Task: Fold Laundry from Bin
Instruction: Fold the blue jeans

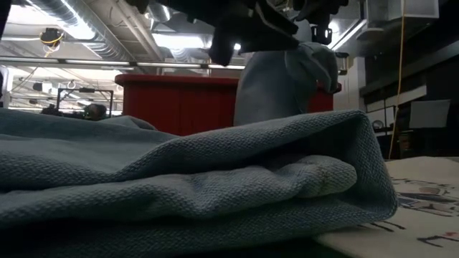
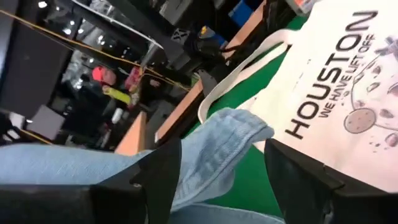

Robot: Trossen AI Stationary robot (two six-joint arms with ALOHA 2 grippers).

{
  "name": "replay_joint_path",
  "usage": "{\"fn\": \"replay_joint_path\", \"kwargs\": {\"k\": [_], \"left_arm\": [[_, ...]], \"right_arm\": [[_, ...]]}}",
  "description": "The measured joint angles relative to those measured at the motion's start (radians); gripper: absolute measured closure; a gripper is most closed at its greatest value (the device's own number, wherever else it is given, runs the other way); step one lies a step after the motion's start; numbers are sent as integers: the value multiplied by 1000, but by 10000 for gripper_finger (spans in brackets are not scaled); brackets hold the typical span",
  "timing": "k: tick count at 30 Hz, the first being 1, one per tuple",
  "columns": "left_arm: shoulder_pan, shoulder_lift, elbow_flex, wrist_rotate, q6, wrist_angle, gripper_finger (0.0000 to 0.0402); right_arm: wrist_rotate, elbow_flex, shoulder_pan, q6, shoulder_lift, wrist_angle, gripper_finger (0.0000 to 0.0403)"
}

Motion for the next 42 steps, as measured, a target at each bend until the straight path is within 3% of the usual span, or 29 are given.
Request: {"fn": "replay_joint_path", "kwargs": {"k": [3, 9, 14, 20, 33, 42], "left_arm": [[6, 34, 0, -58, 56, 75, 177], [0, 40, 0, -39, 74, 100, 206], [-18, 41, -1, -39, 61, 175, 287], [-15, 41, -1, -59, -70, 189, 390], [-6, 41, -1, -87, -259, 203, 400], [-21, 36, -1, -118, -303, 201, 401]], "right_arm": [[0, 0, 0, 0, 0, 0, 386], [0, 0, 0, 0, 0, 0, 386], [0, 0, 0, 0, 0, 1, 386], [0, 0, 0, -1, 0, 0, 386], [90, 0, 0, -11, 0, -5, 380], [114, 0, 0, -68, 0, -19, 271]]}}
